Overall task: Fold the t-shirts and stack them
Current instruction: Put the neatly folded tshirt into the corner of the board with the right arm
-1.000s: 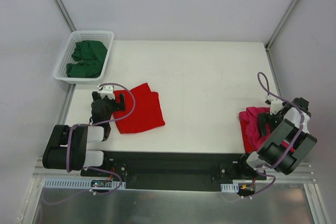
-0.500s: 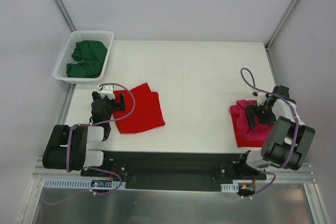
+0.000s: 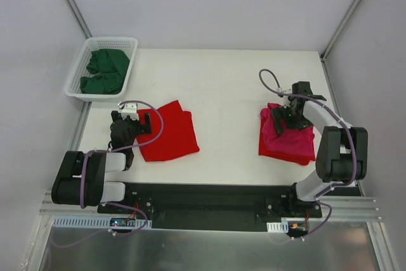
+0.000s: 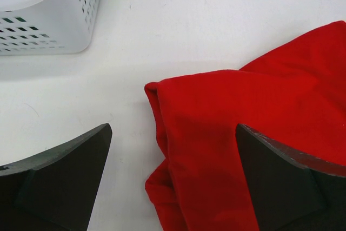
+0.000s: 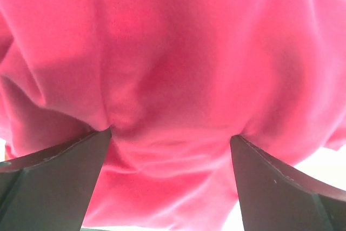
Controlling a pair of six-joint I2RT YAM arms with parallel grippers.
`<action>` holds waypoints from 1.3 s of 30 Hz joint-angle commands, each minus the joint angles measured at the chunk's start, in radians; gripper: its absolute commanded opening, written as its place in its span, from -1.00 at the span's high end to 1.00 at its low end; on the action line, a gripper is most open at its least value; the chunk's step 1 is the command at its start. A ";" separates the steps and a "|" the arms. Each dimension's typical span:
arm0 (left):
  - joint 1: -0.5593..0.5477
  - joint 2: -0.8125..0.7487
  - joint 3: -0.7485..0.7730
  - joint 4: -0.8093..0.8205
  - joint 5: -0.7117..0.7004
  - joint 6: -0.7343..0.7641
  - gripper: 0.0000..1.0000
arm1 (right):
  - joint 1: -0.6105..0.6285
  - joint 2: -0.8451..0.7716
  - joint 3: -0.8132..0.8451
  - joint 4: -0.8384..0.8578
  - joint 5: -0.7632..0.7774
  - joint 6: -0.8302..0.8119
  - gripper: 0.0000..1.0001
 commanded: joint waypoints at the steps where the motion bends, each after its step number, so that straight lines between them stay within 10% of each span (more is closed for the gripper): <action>1: 0.007 0.005 0.025 0.051 0.029 -0.012 -0.98 | 0.008 0.064 0.062 0.004 0.023 0.129 -0.93; 11: 0.007 0.005 0.025 0.051 0.031 -0.011 -0.99 | 0.024 -0.040 -0.065 0.071 0.080 0.107 -0.93; 21: 0.007 0.005 0.023 0.052 0.031 -0.011 -0.98 | -0.070 0.017 -0.053 0.082 -0.343 0.104 -0.93; 39: 0.007 0.005 0.025 0.051 0.031 -0.012 -0.99 | 0.128 0.234 0.140 0.042 -0.233 0.096 -0.93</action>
